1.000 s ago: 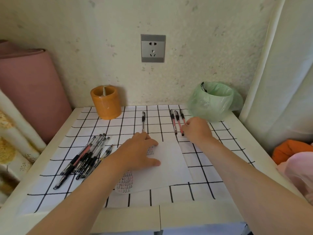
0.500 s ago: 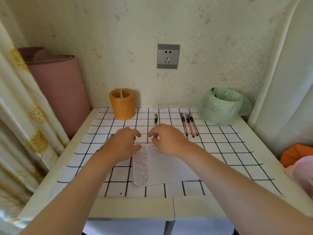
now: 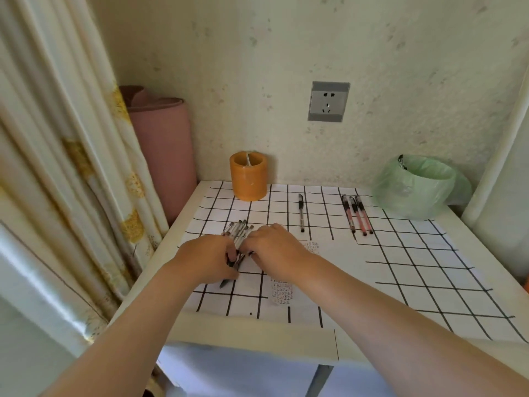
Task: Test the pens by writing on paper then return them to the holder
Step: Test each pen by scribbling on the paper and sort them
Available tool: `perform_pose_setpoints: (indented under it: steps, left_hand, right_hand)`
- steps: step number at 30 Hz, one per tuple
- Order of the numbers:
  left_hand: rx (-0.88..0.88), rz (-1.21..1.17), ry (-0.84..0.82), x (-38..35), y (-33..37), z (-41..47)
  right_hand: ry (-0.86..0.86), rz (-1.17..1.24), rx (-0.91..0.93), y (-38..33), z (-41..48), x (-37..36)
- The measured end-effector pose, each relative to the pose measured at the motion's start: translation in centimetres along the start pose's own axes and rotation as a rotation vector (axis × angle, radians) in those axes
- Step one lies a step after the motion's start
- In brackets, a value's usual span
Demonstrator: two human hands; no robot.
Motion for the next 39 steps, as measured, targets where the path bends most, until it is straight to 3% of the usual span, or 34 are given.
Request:
perform_pose_setpoints:
  steps: [6,11,14,18,20,28,32,36,39]
  left_hand:
    - [-0.015,0.001,0.039,-0.4,-0.4,-0.4]
    - [-0.021,-0.060,0.065,-0.4,-0.6,-0.3]
    - [-0.002,-0.184,0.124,0.3,-0.8,-0.3]
    - [-0.008,-0.410,0.256,1.7,-0.8,-0.3]
    - [-0.026,-0.523,0.312,2.1,-0.4,-0.3]
    - [-0.032,-0.496,0.479,2.5,2.0,0.2]
    - [-0.032,-0.524,0.430,2.0,3.3,1.0]
    - [-0.040,-0.450,0.316,0.9,4.7,1.7]
    - [-0.170,-0.352,0.230,0.0,5.9,2.2]
  right_hand:
    - [0.000,-0.177,0.024,-0.2,1.0,-0.7]
    - [0.069,-0.093,0.002,0.8,1.1,0.0]
    - [0.098,0.150,-0.103,1.4,0.8,1.6]
    - [0.201,0.783,-0.367,2.4,0.0,4.2]
    - [0.308,0.987,-0.442,2.8,-0.4,4.9]
    - [0.462,1.513,-0.583,2.7,-0.3,4.8]
    - [0.506,1.914,-0.523,2.3,-0.2,5.5]
    - [0.598,2.045,-0.677,3.8,-1.1,6.2]
    - [0.644,2.100,-0.736,5.2,-2.5,6.3]
Point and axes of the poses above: each hand's wrist, its own z-axis towards the middle knuckle, its own x-axis out of the back of the hand, y = z × x, the point moved 1 cm from there along z, towards the middle knuckle, and after that the axes turned 6 degrees about z, right-handed, at the moved point
